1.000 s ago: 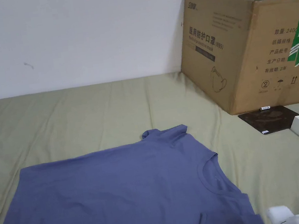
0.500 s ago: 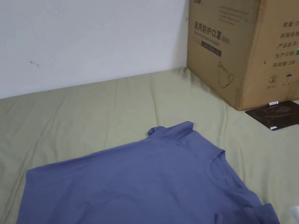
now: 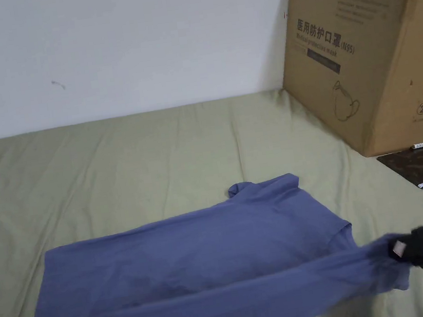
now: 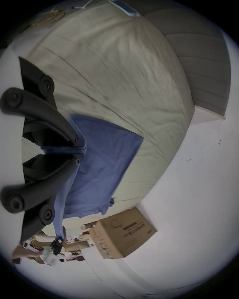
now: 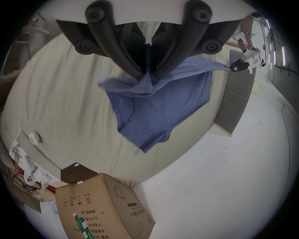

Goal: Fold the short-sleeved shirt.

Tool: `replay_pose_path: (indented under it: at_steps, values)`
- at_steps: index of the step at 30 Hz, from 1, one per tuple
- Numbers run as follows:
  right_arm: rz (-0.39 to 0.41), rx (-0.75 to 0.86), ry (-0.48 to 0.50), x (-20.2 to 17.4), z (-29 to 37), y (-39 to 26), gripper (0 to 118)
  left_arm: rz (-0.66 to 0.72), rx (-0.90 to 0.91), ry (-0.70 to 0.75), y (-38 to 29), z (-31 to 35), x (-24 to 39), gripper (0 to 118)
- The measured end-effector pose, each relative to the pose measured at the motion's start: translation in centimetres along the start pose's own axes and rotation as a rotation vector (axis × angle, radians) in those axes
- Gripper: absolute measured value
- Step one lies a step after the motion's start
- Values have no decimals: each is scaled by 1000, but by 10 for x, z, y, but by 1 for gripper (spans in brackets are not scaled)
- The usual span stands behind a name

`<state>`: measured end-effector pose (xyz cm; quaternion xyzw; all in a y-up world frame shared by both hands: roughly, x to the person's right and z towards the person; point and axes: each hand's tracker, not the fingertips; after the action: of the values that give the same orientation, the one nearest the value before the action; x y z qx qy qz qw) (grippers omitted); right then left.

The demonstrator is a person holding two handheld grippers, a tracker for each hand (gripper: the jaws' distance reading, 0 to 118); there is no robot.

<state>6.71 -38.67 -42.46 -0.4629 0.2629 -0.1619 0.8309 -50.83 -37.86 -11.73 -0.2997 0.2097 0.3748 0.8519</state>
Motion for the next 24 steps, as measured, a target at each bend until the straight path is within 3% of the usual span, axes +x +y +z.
replay_pose_path:
  at_steps: [9, 11, 12, 13, 14, 15, 16, 17, 18, 24]
  values:
    - [-104, -140, -204, 20, -187, 63, 4, 116, -173, 136, 40, -172, -33, 10]
    - [-141, -164, -248, 30, -210, 62, 15, 124, -176, 132, 36, -182, -39, 38]
    - [-146, -171, -242, 33, -216, 62, 38, 123, -176, 135, 34, -184, -41, 47]
    - [-152, -161, -233, 34, -216, 59, 52, 132, -158, 97, 33, -181, -43, 52]
    - [-173, -138, -154, 33, -213, 57, 65, 138, -163, 82, 33, -179, -42, 55]
    - [-169, -131, -135, 30, -210, 57, 84, 129, -168, 87, 34, -177, -40, 67]
    - [-161, -148, -147, 29, -203, 58, 91, 105, -184, 92, 36, -173, -34, 85]
    - [-151, -163, -157, 24, -198, 59, 92, 85, -200, 94, 39, -169, -30, 104]
    - [-134, -166, -165, 19, -188, 59, 92, 55, -205, 109, 40, -161, -23, 107]
    - [34, -8, -108, -32, -88, 39, 92, -207, 42, 10, 33, -57, 34, 105]
